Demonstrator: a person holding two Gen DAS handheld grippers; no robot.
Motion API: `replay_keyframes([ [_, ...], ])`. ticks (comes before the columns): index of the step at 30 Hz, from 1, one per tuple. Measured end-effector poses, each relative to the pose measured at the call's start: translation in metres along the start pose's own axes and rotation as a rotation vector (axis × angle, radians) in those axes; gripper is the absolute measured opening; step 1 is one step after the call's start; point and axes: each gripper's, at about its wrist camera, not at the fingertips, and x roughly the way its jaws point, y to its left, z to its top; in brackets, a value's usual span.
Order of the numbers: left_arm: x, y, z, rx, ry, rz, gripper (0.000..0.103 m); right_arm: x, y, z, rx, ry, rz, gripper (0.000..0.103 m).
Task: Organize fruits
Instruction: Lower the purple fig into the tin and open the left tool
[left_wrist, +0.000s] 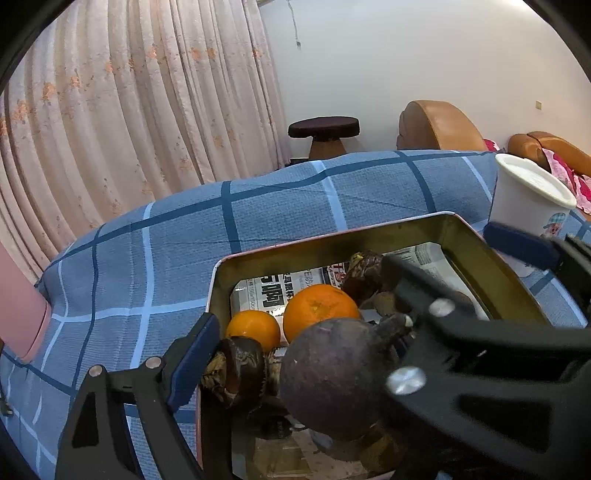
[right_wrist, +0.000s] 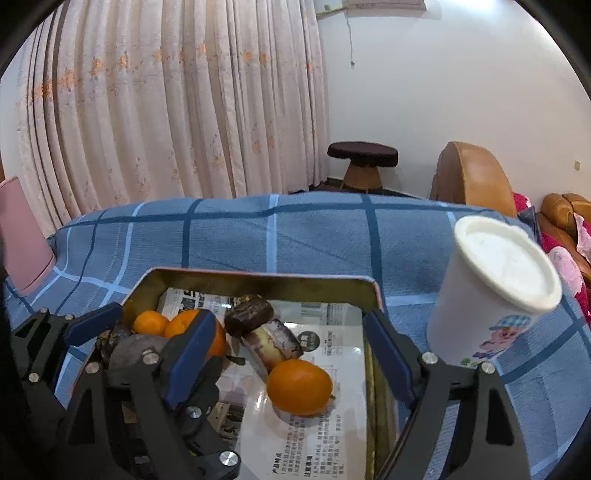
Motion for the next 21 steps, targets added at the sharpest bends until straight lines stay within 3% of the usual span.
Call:
replay_keyframes([
  [2,-0.002,0.001,0.000,0.004,0.010,-0.013,0.089,-0.008,-0.003,0.002,0.019,-0.032,-0.006,0.092],
  [5,-0.006,0.012,0.003,-0.065,0.046,-0.113,0.089,-0.023,-0.009,0.003,0.050,-0.105,-0.038,0.102],
  [7,-0.007,0.018,0.005,-0.110,0.077,-0.161,0.089,-0.031,-0.014,0.003,0.076,-0.145,-0.060,0.103],
  [10,-0.008,0.016,0.006,-0.093,0.097,-0.167,0.089,-0.032,-0.018,0.003,0.101,-0.146,-0.076,0.103],
  [15,-0.013,0.002,0.002,-0.021,0.047,-0.091,0.089,-0.038,-0.027,-0.001,0.149,-0.156,-0.084,0.103],
  [21,-0.042,-0.009,-0.004,0.069,-0.209,0.118,0.089,-0.044,-0.030,-0.007,0.189,-0.177,-0.067,0.103],
])
